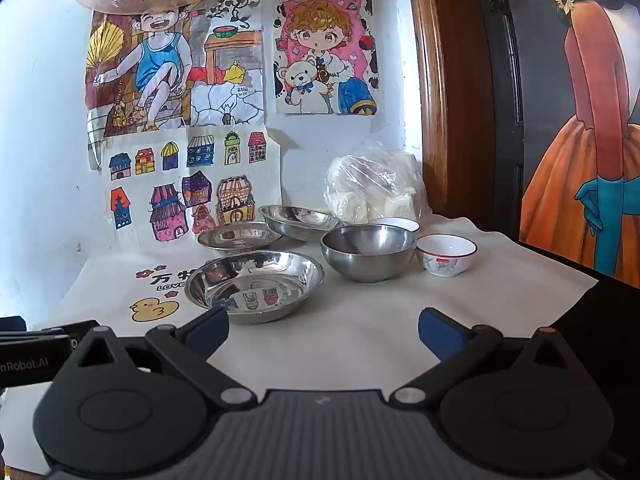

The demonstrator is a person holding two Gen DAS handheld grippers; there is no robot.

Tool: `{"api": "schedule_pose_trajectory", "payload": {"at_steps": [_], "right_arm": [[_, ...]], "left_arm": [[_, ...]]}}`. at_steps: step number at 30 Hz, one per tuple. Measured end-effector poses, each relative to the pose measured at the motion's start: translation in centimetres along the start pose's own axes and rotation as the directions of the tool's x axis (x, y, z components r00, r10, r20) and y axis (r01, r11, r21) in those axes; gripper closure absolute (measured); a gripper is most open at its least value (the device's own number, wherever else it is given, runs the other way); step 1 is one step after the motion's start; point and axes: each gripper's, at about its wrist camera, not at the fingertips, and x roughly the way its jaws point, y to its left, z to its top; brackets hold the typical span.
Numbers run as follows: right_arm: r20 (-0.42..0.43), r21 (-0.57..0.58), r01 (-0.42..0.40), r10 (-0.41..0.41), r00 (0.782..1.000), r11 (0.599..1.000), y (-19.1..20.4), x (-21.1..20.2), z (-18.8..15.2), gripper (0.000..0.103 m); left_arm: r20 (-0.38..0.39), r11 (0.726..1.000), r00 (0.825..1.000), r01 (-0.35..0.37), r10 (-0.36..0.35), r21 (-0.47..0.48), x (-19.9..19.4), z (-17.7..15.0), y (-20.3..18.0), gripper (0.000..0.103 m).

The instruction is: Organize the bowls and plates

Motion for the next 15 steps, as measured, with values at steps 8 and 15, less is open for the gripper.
{"api": "schedule_pose_trajectory", "payload": {"at_steps": [8,15], "right_arm": [[-0.002,0.0,0.0,0.0,1.0,1.0,0.0,0.09,-0.01,0.0],[-0.003,0.0,0.0,0.0,1.0,1.0,0.03,0.13,0.0,0.0]], "left_arm": [[-0.003,1.0,1.0,0.0,0.0,0.001,0.03,0.1,0.01,0.001],[-0.006,1.0,1.0,0.001,-0.001,-0.001,0.08,0.1,0.04,0.001]]}}
